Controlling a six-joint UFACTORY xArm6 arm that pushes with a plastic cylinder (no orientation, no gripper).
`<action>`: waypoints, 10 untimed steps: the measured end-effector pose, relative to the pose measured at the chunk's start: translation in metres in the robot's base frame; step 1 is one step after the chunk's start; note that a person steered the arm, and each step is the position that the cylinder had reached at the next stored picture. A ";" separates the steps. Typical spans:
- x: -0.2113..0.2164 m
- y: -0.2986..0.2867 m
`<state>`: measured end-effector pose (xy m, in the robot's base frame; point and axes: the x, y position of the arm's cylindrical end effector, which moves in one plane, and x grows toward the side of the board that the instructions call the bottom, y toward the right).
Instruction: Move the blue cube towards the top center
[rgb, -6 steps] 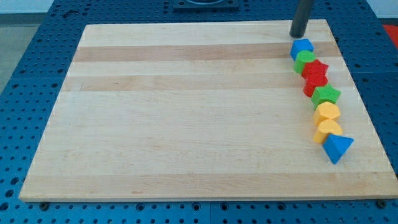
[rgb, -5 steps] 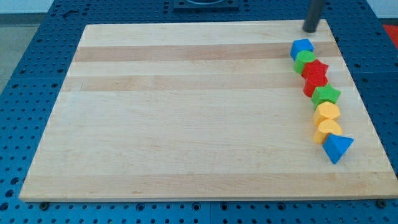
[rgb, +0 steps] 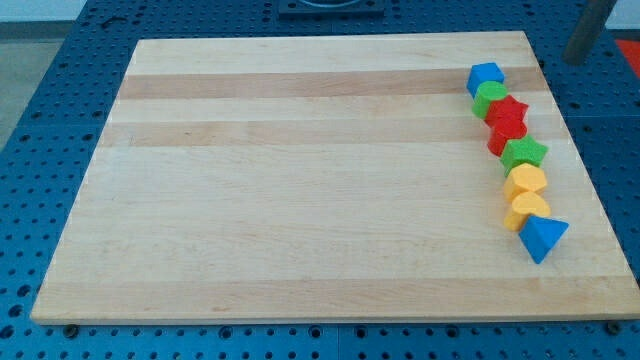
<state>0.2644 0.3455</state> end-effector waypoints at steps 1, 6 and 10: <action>0.019 0.000; 0.045 -0.157; 0.040 -0.326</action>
